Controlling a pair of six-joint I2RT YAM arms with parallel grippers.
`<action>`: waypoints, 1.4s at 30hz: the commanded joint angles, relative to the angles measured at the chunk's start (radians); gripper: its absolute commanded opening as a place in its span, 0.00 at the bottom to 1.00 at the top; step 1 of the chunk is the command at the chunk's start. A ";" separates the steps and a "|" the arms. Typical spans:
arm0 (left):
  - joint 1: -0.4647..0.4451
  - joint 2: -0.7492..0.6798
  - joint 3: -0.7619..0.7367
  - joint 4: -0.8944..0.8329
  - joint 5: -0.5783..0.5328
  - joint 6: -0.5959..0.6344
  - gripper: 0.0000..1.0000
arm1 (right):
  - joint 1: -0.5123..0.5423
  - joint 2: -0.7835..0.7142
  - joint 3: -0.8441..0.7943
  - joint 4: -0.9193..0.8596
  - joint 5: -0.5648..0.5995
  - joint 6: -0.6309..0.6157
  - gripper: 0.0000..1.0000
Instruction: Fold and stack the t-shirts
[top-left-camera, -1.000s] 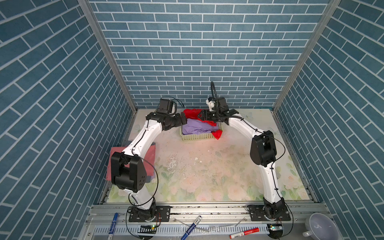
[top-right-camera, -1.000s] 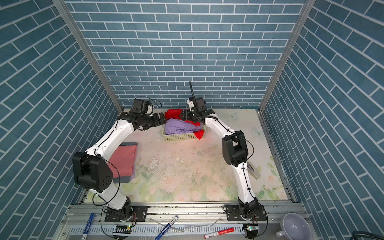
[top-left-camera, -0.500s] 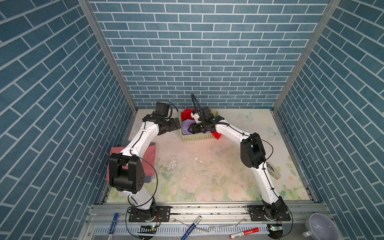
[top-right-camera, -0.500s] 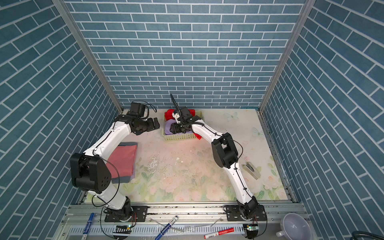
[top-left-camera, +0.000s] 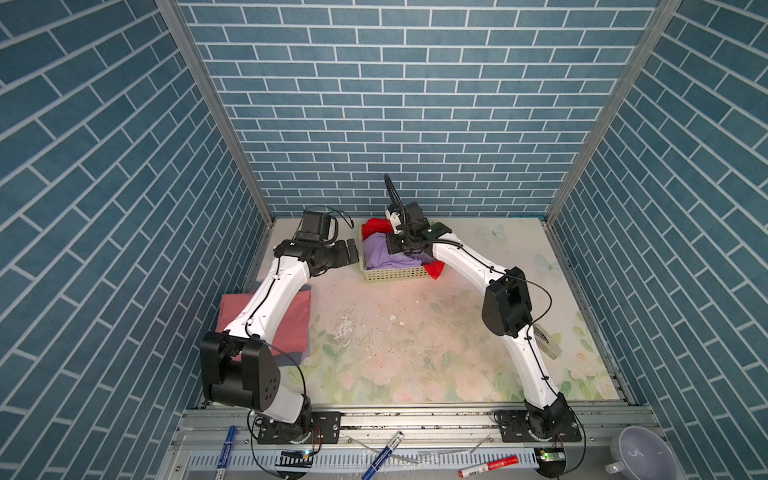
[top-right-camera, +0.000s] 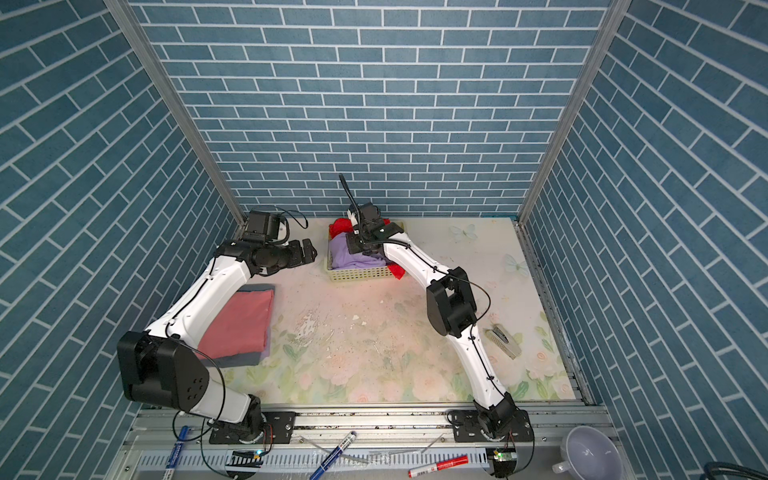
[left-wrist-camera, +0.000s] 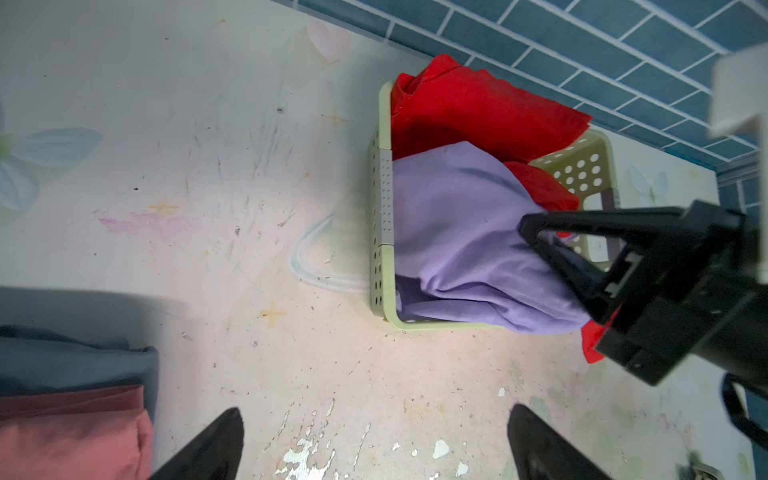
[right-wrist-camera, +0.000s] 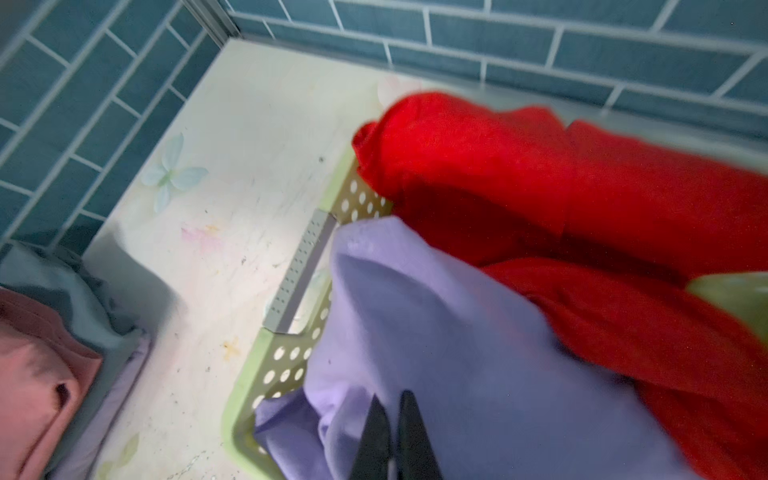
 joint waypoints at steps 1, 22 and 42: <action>0.005 -0.039 -0.012 0.081 0.125 0.046 1.00 | 0.004 -0.224 0.098 0.035 0.080 -0.083 0.00; -0.067 -0.114 0.006 0.258 0.301 -0.104 1.00 | -0.078 -1.071 -0.795 -0.004 0.601 -0.006 0.62; -0.595 0.491 0.303 0.314 -0.038 -0.374 1.00 | -0.301 -1.156 -1.078 -0.034 0.263 0.106 0.73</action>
